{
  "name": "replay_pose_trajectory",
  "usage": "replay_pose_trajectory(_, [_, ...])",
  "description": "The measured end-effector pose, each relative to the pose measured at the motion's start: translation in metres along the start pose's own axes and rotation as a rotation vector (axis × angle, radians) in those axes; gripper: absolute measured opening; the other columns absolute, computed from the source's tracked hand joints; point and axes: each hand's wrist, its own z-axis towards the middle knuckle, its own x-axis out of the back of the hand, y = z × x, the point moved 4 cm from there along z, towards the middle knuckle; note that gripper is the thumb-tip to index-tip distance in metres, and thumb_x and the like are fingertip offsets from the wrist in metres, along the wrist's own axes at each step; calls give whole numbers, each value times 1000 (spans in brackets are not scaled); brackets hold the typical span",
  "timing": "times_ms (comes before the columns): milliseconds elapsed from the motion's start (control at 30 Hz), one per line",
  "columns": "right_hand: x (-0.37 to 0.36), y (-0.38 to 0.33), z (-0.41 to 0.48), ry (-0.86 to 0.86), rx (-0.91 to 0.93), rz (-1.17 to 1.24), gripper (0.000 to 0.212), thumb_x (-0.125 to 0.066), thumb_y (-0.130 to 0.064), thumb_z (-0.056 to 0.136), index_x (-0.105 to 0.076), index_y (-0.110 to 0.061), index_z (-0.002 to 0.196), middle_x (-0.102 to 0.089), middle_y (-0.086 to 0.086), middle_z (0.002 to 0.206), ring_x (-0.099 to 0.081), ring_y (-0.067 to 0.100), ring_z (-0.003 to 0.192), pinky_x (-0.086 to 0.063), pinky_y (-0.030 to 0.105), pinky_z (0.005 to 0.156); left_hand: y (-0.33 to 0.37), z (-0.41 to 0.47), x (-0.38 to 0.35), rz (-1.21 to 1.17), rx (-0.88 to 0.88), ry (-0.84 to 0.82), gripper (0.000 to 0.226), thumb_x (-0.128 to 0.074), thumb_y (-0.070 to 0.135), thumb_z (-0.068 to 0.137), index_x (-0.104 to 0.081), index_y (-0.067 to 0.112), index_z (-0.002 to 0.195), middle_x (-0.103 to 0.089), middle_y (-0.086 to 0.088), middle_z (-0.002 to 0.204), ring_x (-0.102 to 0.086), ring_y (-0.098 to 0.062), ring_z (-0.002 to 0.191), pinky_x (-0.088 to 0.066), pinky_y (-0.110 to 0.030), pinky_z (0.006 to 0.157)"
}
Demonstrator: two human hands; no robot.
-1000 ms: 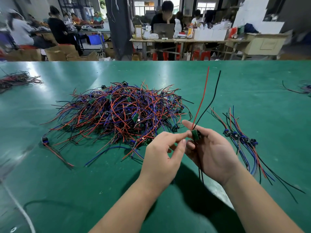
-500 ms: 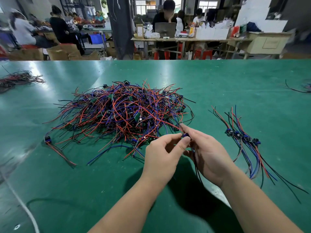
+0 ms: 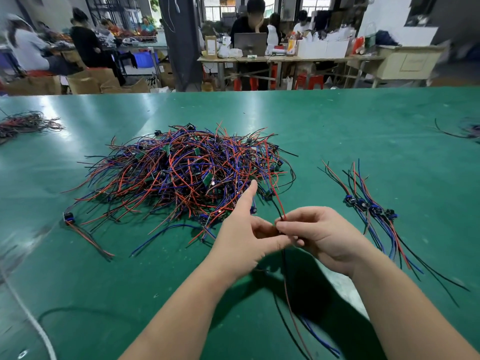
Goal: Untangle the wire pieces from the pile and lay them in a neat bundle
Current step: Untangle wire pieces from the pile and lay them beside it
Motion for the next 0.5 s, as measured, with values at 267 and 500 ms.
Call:
replay_pose_trajectory(267, [33, -17, 1, 294, 36, 205, 6, -67, 0, 79, -62, -4, 78, -61, 1, 51, -53, 5, 39, -39, 11, 36, -2, -6, -8, -32, 248, -210, 63, -81, 10, 72, -52, 14, 128, -61, 6, 67, -53, 1, 53, -40, -10, 55])
replay_pose_trajectory(500, [54, -13, 7, 480, 108, 497, 11, -68, -3, 82, -61, -9, 76, -64, -1, 53, -59, 2, 45, -44, 9, 43, 3, -15, -14, -17, 238, -491, 19, -75, 9, 79, -73, 21, 93, -55, 6, 70, -49, -6, 65, -41, -18, 69])
